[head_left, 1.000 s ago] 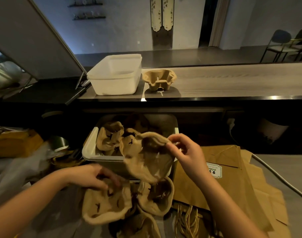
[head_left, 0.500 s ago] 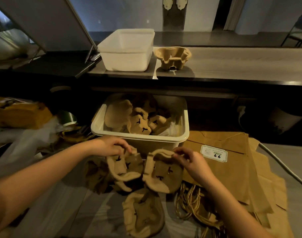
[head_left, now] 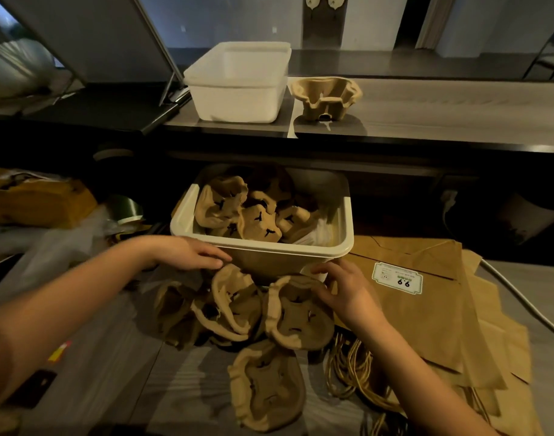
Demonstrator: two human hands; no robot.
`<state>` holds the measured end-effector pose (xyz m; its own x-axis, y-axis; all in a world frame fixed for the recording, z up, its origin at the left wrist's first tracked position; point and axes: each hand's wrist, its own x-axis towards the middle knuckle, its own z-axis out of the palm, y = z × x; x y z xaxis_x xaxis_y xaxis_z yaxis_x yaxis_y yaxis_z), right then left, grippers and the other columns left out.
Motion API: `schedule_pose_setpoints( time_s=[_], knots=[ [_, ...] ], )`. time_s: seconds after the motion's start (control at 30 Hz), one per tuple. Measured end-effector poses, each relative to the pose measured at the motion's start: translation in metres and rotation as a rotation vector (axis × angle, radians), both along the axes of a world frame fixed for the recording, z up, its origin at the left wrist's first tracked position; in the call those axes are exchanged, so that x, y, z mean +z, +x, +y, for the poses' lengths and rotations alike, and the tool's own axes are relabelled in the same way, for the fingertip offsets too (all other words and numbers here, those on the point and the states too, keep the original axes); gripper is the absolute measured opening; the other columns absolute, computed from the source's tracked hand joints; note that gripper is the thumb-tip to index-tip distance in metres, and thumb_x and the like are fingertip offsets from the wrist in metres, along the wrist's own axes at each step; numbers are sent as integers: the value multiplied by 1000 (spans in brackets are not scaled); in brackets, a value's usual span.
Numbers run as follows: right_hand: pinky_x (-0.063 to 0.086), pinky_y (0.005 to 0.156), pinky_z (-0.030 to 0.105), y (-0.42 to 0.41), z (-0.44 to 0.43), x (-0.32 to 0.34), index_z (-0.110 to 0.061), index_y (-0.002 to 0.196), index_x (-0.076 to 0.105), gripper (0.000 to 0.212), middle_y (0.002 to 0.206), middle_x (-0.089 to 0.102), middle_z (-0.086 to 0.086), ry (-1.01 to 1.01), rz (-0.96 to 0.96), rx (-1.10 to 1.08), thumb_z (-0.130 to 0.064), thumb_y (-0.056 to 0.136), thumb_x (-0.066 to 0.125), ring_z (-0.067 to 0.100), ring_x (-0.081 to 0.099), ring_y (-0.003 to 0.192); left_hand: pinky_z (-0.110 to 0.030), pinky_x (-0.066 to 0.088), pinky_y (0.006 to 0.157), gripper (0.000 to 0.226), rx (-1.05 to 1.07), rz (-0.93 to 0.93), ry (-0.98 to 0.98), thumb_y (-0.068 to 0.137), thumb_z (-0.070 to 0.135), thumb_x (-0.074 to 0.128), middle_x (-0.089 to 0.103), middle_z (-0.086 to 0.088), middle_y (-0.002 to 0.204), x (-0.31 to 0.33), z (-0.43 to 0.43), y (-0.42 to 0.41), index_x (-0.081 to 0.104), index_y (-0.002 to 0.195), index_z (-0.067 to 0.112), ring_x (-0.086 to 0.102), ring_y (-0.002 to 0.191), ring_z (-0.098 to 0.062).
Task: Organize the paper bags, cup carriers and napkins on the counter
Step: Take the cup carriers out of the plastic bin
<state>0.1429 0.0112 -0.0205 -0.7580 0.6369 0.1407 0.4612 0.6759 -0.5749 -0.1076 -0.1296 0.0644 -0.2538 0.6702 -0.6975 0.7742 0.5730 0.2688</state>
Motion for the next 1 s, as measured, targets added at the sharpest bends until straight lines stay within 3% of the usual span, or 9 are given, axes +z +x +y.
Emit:
schedule_pose_setpoints(
  time_s=[0.1,0.2,0.3,0.37,0.43,0.5,0.67,0.87,1.0],
  knots=[
    [48,66,28,4,-4,7,-26,100,66,16,94,51,-18,71,96,-36,-33,86,64,6,51,87,-27,35,106,26,-74,75,9,98,37,39,57,16,116,27,-1,-4,46,121,44,54,111,-2],
    [49,58,24,4,-10,17,-23,90,67,22,81,57,-17,123,215,11,-41,87,54,4,55,73,-19,46,83,17,-4,67,208,96,29,45,64,11,93,47,4,-8,58,106,35,61,90,-3],
    [49,59,15,-3,-13,34,-20,92,66,29,82,59,-14,142,363,83,-40,87,46,-2,53,70,-19,42,72,12,105,180,529,94,31,48,60,11,102,45,14,-16,58,98,37,56,95,-8],
    [47,62,14,-15,-8,49,-18,98,64,31,88,55,-15,146,403,82,-39,87,45,-5,50,73,-28,43,87,20,74,200,509,95,35,45,52,6,124,35,24,-19,57,111,39,49,112,-12],
    [48,72,19,-32,5,62,-18,107,62,33,97,54,-11,144,321,45,-39,88,46,0,51,84,-40,29,108,32,-29,254,312,98,38,38,34,-2,147,21,35,-17,49,128,39,31,135,-20],
    [45,82,22,-50,23,68,-23,118,58,32,114,53,-7,161,132,6,-38,91,50,8,49,106,-38,21,112,40,-50,274,219,99,41,34,27,-4,152,9,44,-10,40,138,36,22,141,-22],
    [42,87,29,-81,49,67,-26,127,52,35,129,49,0,177,-177,51,-35,93,52,19,43,119,-33,40,101,43,-40,345,351,98,39,40,40,3,145,-6,44,-3,35,140,33,43,127,-18],
    [47,90,36,-104,54,61,-28,129,51,40,131,48,1,127,-338,119,-36,90,56,22,44,121,-29,43,70,28,44,599,832,87,34,61,60,0,108,4,28,4,48,110,21,59,92,-19],
    [43,95,39,-110,62,48,-25,142,34,56,139,38,6,243,-407,97,-28,91,57,28,36,128,-25,49,63,27,26,326,1118,83,29,66,57,1,91,32,21,4,45,99,31,59,79,-15]
  ],
)
